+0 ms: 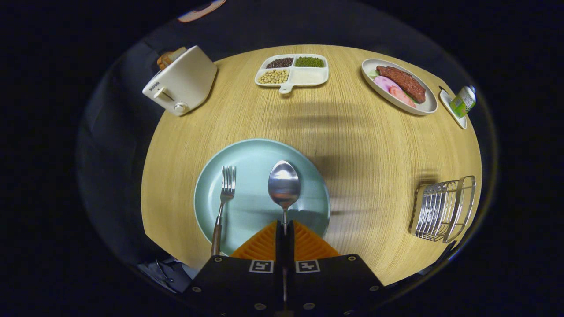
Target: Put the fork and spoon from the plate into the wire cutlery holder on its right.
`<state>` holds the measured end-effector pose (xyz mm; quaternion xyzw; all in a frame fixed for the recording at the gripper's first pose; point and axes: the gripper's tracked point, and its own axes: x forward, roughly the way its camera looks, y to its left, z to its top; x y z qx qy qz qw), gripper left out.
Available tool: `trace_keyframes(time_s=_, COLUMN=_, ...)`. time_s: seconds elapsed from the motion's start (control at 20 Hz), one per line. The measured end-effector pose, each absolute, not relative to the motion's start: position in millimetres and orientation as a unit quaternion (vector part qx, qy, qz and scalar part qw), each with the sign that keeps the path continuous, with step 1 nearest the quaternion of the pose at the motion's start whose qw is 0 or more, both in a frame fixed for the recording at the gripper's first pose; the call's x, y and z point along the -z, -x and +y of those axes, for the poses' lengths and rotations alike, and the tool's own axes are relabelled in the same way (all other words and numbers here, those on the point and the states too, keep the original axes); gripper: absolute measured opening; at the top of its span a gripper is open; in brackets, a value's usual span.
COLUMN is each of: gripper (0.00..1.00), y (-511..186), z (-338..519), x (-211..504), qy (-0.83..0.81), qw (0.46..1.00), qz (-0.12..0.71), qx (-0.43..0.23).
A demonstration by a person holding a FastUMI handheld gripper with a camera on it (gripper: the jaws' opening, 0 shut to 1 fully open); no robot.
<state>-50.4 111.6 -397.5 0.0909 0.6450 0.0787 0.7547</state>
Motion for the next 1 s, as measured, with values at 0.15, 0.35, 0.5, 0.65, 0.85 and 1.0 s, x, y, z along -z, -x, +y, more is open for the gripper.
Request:
trace_keyframes(time_s=0.15, gripper=0.04, y=43.2, z=96.6, x=377.7, qy=-0.111, qw=0.773, qz=0.621, qx=-0.065)
trace_keyframes(time_s=0.35, gripper=0.04, y=44.7, z=63.4, x=347.0, qy=-0.127, qw=0.791, qz=0.598, qx=-0.043)
trace_keyframes(time_s=0.5, gripper=0.04, y=46.3, z=28.8, x=320.5, qy=-0.139, qw=0.809, qz=0.571, qx=-0.011)
trace_keyframes(time_s=0.65, gripper=0.04, y=46.3, z=-12.0, x=299.0, qy=-0.152, qw=0.823, qz=0.547, qx=0.023)
trace_keyframes(time_s=0.85, gripper=0.04, y=56.5, z=-67.8, x=291.8, qy=-0.153, qw=0.827, qz=0.537, qx=0.067)
trace_keyframes(time_s=1.0, gripper=0.04, y=75.4, z=-97.8, x=304.5, qy=-0.145, qw=0.812, qz=0.56, qx=0.083)
